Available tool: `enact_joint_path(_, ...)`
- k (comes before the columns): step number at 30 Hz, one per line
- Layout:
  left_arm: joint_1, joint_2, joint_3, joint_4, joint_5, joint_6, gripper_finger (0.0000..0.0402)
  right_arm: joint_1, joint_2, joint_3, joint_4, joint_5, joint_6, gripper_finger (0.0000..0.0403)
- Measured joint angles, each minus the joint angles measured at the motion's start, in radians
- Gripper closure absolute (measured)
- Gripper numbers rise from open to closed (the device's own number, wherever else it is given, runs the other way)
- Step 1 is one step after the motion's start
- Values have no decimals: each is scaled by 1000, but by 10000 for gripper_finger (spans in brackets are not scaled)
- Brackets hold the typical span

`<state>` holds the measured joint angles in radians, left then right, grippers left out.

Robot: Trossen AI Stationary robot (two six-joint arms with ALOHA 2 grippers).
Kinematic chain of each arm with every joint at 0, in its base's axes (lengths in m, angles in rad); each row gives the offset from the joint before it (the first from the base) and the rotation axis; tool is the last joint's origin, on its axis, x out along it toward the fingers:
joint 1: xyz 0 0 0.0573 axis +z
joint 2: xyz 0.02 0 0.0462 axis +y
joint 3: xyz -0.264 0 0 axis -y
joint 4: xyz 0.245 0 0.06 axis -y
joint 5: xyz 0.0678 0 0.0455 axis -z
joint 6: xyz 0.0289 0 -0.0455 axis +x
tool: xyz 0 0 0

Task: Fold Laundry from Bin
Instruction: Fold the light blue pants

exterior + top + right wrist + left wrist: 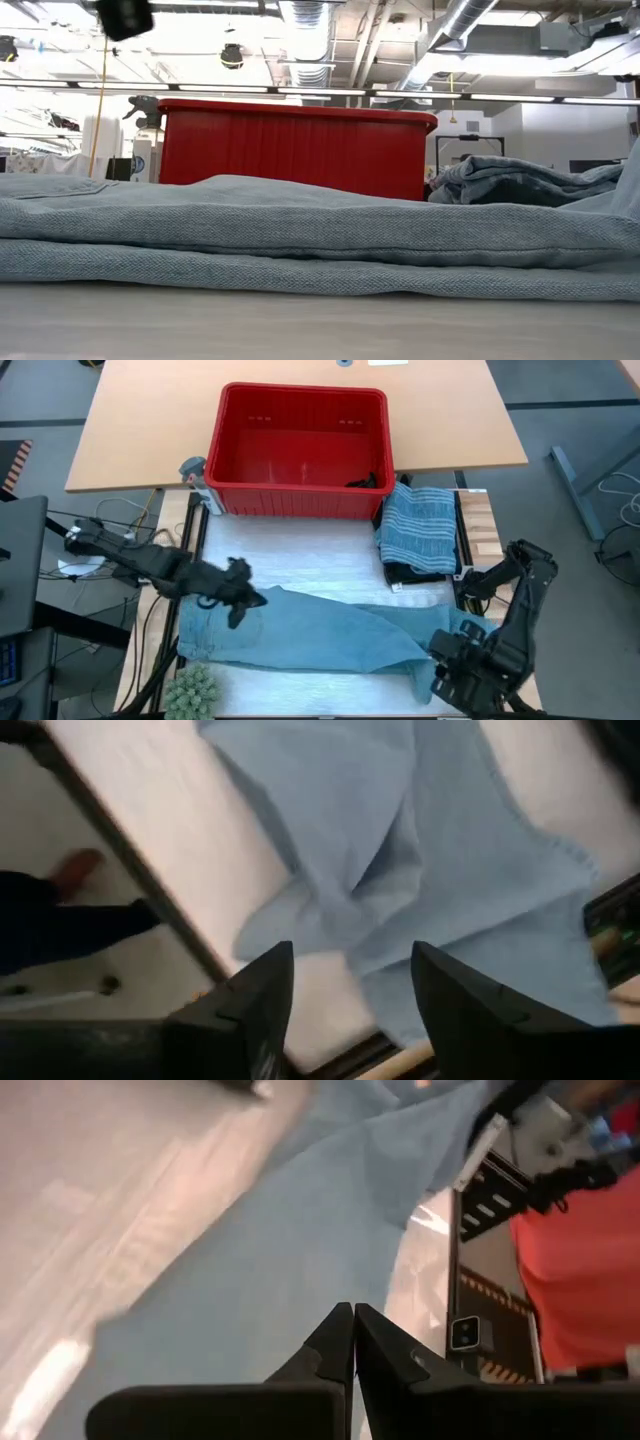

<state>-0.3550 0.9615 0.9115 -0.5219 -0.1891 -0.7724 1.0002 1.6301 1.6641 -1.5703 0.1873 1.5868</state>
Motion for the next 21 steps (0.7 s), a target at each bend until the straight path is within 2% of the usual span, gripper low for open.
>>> enact_joint_path(2, 59, 66, 8, 73, 77, 87, 401, 14, -18, 17, 1, 59, 41, 168)
enact_joint_path(6, 160, 193, 11, 188, 218, 176, 401, -30, -83, 64, 1, 306, 112, 168)
enact_joint_path(8, 191, 256, 11, 210, 250, 189, 401, -98, -114, 68, -2, 329, 109, 174)
enact_joint_path(10, 206, 316, 11, 222, 275, 209, 401, -196, -119, 65, -2, 275, 24, 181)
enact_joint_path(15, 210, 432, 11, 263, 358, 219, 401, -424, -92, -23, 19, 34, -325, 193)
enact_joint_path(18, 197, 466, 11, 290, 393, 213, 401, -502, -88, -116, 76, -39, -481, 193)
enact_joint_path(21, 185, 466, 11, 298, 391, 213, 401, -549, -99, -236, 223, -129, -585, 193)
